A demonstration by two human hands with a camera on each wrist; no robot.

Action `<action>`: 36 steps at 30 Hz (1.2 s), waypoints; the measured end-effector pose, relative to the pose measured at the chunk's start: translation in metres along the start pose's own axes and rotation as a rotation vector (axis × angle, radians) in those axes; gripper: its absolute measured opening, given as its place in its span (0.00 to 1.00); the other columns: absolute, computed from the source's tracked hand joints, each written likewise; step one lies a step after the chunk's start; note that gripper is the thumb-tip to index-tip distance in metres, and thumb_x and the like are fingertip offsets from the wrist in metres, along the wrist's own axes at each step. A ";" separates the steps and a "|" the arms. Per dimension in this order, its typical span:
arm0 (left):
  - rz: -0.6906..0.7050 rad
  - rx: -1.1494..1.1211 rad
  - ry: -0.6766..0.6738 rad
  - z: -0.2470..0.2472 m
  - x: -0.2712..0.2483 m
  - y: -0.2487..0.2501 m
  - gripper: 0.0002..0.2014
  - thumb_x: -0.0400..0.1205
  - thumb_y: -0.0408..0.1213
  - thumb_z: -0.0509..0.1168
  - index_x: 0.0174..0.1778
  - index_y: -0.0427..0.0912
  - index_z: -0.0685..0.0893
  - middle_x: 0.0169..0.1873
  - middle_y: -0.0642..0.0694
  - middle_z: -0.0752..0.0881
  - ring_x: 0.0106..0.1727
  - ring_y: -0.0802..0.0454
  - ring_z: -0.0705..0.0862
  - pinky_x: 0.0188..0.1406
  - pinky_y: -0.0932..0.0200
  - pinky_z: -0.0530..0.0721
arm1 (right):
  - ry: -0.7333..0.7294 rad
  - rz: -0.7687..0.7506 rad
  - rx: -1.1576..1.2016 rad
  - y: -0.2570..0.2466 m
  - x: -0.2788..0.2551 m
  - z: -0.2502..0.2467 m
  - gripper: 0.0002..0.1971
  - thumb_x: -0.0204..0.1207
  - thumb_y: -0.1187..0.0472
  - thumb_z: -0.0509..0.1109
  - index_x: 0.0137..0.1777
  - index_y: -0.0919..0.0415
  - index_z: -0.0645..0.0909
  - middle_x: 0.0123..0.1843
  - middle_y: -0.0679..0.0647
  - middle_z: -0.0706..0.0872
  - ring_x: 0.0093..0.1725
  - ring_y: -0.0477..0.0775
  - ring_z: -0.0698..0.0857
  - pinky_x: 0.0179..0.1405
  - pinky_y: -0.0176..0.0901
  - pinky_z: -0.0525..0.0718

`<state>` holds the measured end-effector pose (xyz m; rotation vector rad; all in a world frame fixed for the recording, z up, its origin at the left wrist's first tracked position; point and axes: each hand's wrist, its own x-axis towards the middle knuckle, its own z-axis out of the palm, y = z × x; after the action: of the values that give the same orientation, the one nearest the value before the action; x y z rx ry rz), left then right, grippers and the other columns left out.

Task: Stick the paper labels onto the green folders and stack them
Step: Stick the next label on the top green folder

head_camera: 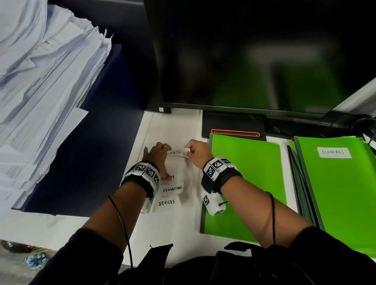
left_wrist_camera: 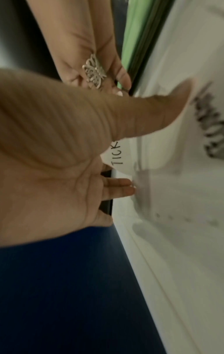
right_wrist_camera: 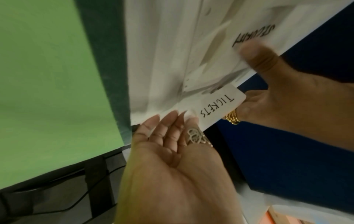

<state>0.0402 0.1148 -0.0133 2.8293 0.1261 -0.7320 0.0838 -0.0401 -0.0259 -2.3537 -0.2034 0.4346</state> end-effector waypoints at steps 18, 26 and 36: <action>0.129 -0.436 0.228 -0.012 0.036 0.178 0.17 0.86 0.39 0.56 0.52 0.28 0.83 0.54 0.33 0.85 0.59 0.37 0.82 0.59 0.52 0.77 | 0.515 0.482 0.200 0.118 -0.033 -0.118 0.13 0.77 0.64 0.71 0.60 0.66 0.81 0.55 0.62 0.89 0.54 0.56 0.86 0.52 0.38 0.77; 0.070 -0.510 0.218 0.020 0.048 0.203 0.13 0.84 0.34 0.62 0.63 0.34 0.75 0.53 0.35 0.86 0.56 0.38 0.85 0.57 0.48 0.82 | 0.456 0.536 0.196 0.147 -0.036 -0.125 0.09 0.76 0.61 0.72 0.50 0.67 0.84 0.56 0.60 0.88 0.57 0.58 0.85 0.55 0.38 0.77; 0.154 -0.162 0.126 0.023 0.062 0.198 0.19 0.87 0.40 0.55 0.68 0.30 0.73 0.55 0.37 0.83 0.57 0.42 0.83 0.53 0.56 0.79 | 0.424 0.524 0.176 0.154 -0.031 -0.118 0.15 0.75 0.63 0.73 0.60 0.61 0.76 0.42 0.57 0.85 0.51 0.58 0.86 0.55 0.48 0.84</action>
<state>0.1101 -0.0812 -0.0259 2.6920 -0.0123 -0.4882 0.1015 -0.2352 -0.0431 -2.2425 0.6348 0.1734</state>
